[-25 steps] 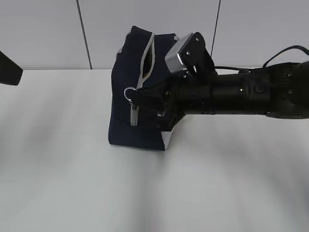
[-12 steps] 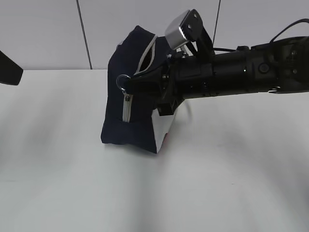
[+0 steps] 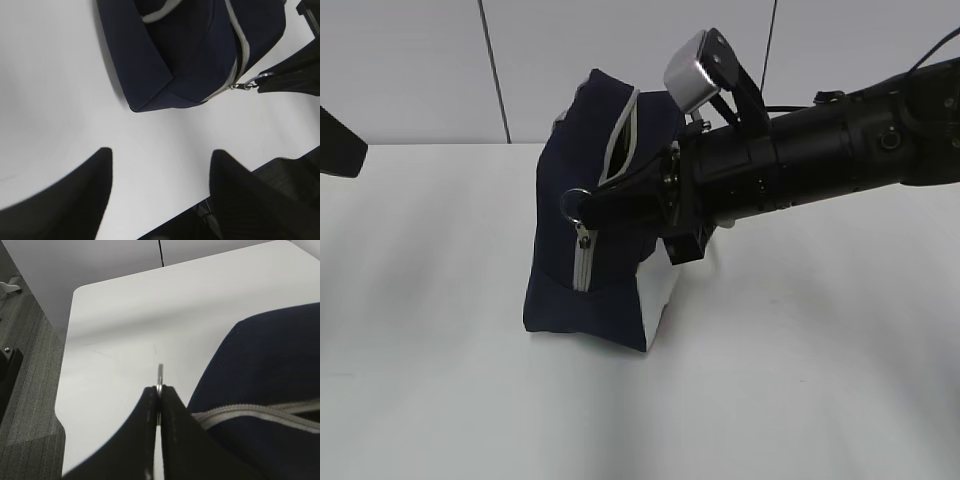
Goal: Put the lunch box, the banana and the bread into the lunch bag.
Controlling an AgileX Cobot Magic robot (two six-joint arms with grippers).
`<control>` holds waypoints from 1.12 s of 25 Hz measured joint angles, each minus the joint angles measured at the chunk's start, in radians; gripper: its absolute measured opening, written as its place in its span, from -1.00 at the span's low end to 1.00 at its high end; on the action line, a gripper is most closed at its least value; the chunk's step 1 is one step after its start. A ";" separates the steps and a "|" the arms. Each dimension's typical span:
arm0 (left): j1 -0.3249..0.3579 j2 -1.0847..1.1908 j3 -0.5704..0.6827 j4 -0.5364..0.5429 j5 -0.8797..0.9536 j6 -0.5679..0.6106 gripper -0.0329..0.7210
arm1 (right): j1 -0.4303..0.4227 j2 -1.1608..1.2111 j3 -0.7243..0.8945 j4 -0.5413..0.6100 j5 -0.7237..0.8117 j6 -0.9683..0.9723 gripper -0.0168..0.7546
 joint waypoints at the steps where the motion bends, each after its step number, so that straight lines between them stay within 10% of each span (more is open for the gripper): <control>1: 0.000 0.000 0.000 0.000 0.000 0.000 0.23 | 0.000 0.000 0.000 0.002 0.009 0.002 -1.00; 28: 0.000 0.000 0.000 -0.015 -0.076 0.042 0.23 | 0.000 -0.002 0.000 0.380 0.103 -0.152 -1.00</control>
